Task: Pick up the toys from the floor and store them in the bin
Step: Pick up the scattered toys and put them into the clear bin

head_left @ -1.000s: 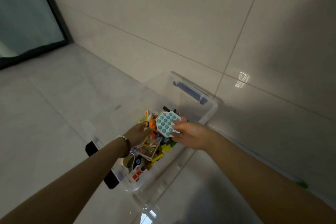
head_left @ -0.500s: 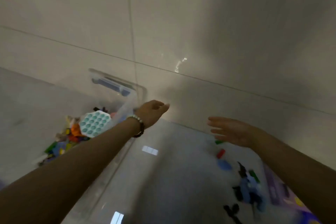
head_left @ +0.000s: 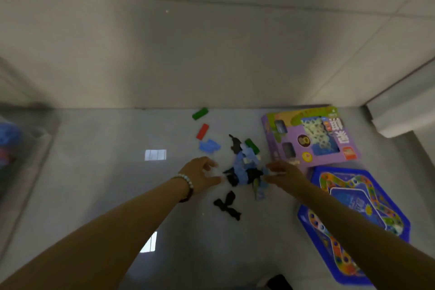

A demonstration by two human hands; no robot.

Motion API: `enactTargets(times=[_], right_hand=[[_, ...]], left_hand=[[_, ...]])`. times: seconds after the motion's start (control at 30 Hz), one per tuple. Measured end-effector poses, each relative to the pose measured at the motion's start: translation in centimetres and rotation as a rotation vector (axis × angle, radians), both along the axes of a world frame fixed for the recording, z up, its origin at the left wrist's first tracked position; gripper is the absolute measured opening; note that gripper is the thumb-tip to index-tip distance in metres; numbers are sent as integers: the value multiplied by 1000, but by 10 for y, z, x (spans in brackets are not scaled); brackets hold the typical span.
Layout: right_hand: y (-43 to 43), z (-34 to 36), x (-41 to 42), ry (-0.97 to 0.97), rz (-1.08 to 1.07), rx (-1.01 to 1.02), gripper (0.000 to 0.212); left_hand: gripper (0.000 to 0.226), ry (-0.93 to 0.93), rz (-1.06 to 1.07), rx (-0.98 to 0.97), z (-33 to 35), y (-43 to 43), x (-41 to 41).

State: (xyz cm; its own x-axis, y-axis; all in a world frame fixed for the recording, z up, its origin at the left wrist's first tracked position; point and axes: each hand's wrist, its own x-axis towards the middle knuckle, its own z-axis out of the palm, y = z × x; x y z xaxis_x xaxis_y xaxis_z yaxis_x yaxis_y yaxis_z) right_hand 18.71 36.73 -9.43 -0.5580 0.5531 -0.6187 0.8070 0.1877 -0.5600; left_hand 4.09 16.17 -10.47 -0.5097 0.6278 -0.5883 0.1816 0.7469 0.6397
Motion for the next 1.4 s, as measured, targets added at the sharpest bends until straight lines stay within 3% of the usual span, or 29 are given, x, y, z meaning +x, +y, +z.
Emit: enactTargets(times=[0.1, 0.27, 0.43, 0.77, 0.93, 1.07, 1.23, 1.4], right_hand=[[-12, -29, 15, 67, -56, 37, 45], [-25, -52, 25, 189, -175, 122, 49], [-29, -56, 23, 243, -168, 157, 63], [-39, -57, 7, 257, -146, 250, 60], [-48, -58, -7, 225, -144, 301, 61], [-52, -60, -14, 186, -146, 280, 67], [-53, -61, -24, 162, -192, 200, 57], [-57, -60, -35, 249, -307, 103, 54]], left_hand=[[57, 42, -109, 18, -28, 0, 20], [75, 264, -302, 13, -50, 0, 32], [73, 357, -368, 70, -60, 2, 42], [57, 478, -193, 84, -71, 8, 29], [48, 290, -57, 81, -66, 10, 25], [12, 270, 27, 129, -55, 15, 14], [26, 59, 343, 156, -48, 20, 10], [32, -162, 422, 112, -44, 37, 10]])
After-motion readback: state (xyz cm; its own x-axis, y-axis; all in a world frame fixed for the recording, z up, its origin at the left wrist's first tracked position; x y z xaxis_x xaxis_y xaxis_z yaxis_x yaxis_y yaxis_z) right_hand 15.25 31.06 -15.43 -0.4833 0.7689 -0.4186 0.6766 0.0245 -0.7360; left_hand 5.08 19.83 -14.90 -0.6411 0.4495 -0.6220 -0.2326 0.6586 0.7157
